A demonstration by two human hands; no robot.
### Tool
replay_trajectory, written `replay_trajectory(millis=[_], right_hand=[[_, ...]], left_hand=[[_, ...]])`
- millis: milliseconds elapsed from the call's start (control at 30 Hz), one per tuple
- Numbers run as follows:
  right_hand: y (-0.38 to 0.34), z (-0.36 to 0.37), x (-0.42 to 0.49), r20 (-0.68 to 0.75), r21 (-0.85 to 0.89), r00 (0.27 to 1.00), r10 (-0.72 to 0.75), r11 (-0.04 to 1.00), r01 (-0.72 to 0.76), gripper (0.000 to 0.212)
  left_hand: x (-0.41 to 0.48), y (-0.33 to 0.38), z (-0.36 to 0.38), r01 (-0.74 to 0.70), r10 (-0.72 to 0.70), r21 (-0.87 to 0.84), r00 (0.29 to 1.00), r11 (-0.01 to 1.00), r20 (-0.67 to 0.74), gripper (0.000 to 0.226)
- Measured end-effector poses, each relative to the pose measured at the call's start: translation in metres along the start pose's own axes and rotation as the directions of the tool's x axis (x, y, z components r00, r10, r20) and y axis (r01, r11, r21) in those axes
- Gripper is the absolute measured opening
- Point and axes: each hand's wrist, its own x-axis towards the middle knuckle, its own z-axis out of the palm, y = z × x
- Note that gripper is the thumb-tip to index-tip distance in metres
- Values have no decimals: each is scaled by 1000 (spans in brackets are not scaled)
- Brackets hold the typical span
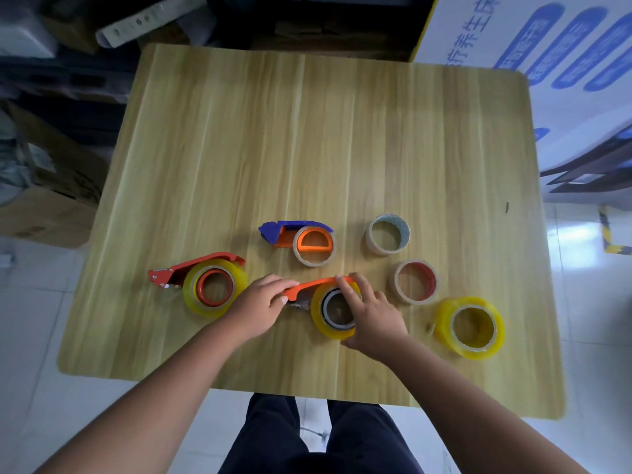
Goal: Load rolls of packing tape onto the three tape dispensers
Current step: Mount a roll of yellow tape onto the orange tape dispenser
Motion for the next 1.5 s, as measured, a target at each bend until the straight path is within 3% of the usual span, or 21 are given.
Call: replay_trajectory(millis=[300, 500, 1133, 1367, 1500], right_hand=[[-56, 16, 17, 15, 61, 1000, -11, 998, 11, 126], [-79, 20, 27, 27, 31, 999, -43, 999, 42, 126], [-141, 35, 55, 79, 60, 993, -88, 995, 84, 130], [-111, 26, 45, 91, 174, 984, -151, 976, 134, 118], [-72, 17, 31, 12, 220, 998, -55, 974, 51, 102]], left_hand=[[-27, -32, -21, 32, 14, 285, 987, 958, -158, 40], [-40, -53, -37, 26, 39, 350, 983, 937, -179, 38], [-57, -97, -76, 126, -32, 346, 964, 930, -264, 36], [-60, -94, -74, 186, -92, 299, 949, 936, -301, 44], [-42, -66, -67, 146, -30, 303, 934, 942, -357, 41]])
